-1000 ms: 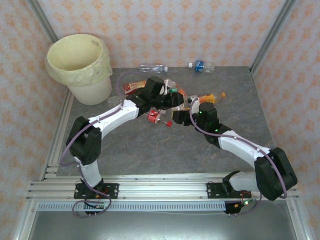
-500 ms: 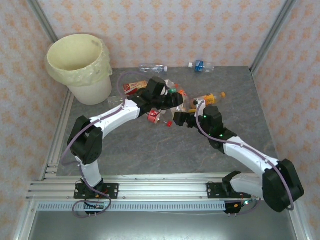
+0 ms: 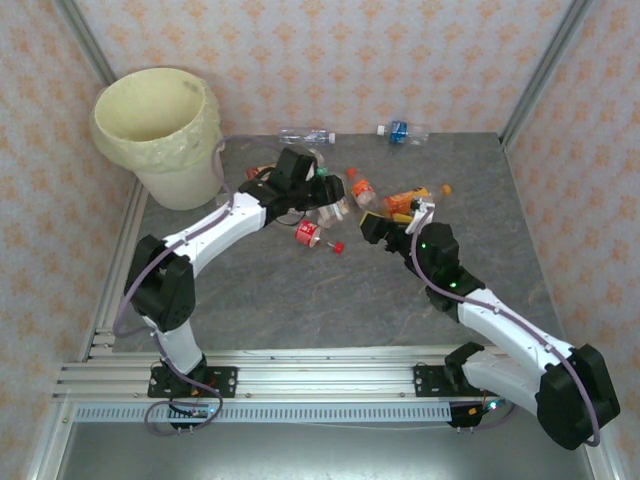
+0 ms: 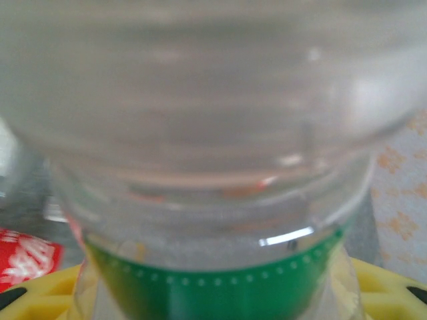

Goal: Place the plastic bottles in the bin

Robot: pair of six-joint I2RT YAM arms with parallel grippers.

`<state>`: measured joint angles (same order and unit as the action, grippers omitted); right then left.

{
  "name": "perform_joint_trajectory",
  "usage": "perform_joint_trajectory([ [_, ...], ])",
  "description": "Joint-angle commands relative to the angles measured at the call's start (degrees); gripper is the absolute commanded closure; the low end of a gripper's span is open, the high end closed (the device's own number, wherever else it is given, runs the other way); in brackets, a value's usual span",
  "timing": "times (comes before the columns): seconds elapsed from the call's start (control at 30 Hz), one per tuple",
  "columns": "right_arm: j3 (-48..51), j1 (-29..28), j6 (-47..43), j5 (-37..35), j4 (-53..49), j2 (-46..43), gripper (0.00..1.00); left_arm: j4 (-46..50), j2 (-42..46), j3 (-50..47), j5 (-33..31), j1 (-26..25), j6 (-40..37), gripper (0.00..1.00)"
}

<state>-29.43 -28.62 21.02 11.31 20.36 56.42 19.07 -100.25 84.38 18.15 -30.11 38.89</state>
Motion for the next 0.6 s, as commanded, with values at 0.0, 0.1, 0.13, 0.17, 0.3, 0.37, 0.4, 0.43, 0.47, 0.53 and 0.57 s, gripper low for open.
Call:
perform_joint_trajectory([
  [0.0, 1.7, -0.3, 0.3, -4.4, 2.8, -1.9, 0.01, 6.7, 6.2, 3.5, -9.0, 1.0, -5.0, 0.49],
  [0.1, 2.2, -0.3, 1.6, -6.7, 2.7, -2.7, 0.01, 9.9, 9.6, 3.8, -14.8, 1.7, -7.1, 0.48],
  [0.13, 2.2, -0.3, 2.4, -7.4, 2.7, -3.0, 0.01, 11.0, 10.6, 4.1, -16.7, 2.0, -7.9, 0.48],
  [0.17, 2.3, -0.3, 3.2, -8.1, 2.8, -3.1, 0.01, 12.3, 11.2, 4.7, -18.2, 2.3, -8.7, 0.48],
  [0.3, 2.4, -0.3, 4.7, -11.0, 3.3, -3.4, 0.01, 17.8, 13.2, 8.7, -25.1, 3.3, -13.4, 0.48],
  [0.37, 2.4, -0.3, 4.5, -11.4, 3.4, -3.5, 0.01, 18.8, 14.3, 10.4, -27.9, 3.7, -15.0, 0.49],
  [0.4, 2.4, -0.3, 4.5, -11.5, 3.4, -3.6, 0.01, 19.4, 14.8, 11.6, -29.3, 4.1, -15.7, 0.49],
  [0.43, 2.4, -0.3, 4.4, -11.6, 3.4, -3.6, 0.01, 20.5, 15.1, 13.1, -30.0, 4.5, -16.4, 0.49],
  [0.47, 2.4, -0.3, 4.5, -11.7, 3.4, -3.6, 0.01, 21.6, 15.2, 14.8, -30.7, 4.8, -16.9, 0.49],
  [0.53, 2.4, -0.3, 5.0, -11.8, 3.5, -3.9, 0.01, 23.6, 15.3, 18.5, -33.9, 4.9, -18.4, 0.49],
  [0.57, 2.4, -0.3, 5.1, -11.9, 3.7, -4.0, 0.01, 24.0, 15.4, 19.5, -35.4, 4.9, -19.2, 0.49],
])
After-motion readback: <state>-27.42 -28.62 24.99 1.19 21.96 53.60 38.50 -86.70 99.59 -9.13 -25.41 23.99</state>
